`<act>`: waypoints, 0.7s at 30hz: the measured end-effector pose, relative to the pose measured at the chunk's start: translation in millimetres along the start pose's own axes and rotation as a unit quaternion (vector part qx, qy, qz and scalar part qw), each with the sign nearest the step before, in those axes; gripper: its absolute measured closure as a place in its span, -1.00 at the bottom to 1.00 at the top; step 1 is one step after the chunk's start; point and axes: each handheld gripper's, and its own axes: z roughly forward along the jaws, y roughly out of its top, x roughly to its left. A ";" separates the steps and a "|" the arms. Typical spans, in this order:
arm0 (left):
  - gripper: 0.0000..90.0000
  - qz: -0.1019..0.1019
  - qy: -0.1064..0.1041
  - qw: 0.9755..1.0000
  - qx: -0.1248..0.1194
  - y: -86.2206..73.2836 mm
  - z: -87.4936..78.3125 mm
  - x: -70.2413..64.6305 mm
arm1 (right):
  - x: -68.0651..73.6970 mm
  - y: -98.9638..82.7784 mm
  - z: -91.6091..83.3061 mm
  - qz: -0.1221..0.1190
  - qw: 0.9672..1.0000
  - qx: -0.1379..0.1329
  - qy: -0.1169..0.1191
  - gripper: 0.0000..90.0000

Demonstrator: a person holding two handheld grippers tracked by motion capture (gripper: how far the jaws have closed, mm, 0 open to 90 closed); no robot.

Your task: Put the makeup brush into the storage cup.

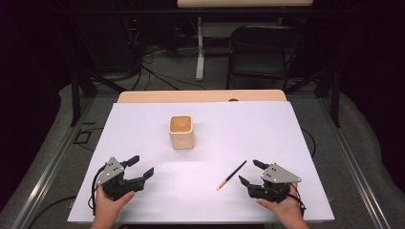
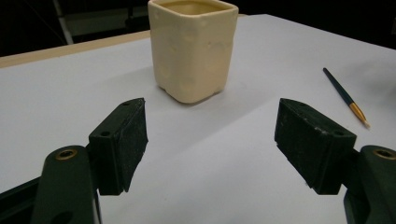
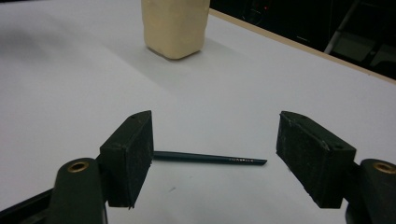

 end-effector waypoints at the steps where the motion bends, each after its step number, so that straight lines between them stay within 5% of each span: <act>1: -0.43 0.001 0.000 1.000 0.001 -0.7 0.5 -0.5 | 0.0 0.0 0.0 0.000 1.000 0.000 0.000 -0.40; 9: -0.41 0.014 -0.003 1.000 0.010 -1.8 5.8 -1.6 | -0.7 -0.8 1.5 0.006 1.000 0.009 0.006 -0.37; 12: -0.41 0.018 -0.003 1.000 0.010 -2.0 7.2 -2.5 | 3.2 -3.9 5.2 0.013 1.000 0.019 -0.012 -0.35; 21: -0.40 0.017 -0.002 1.000 0.010 -1.7 6.2 -1.5 | 3.2 -1.5 5.1 0.000 1.000 0.019 0.005 -0.34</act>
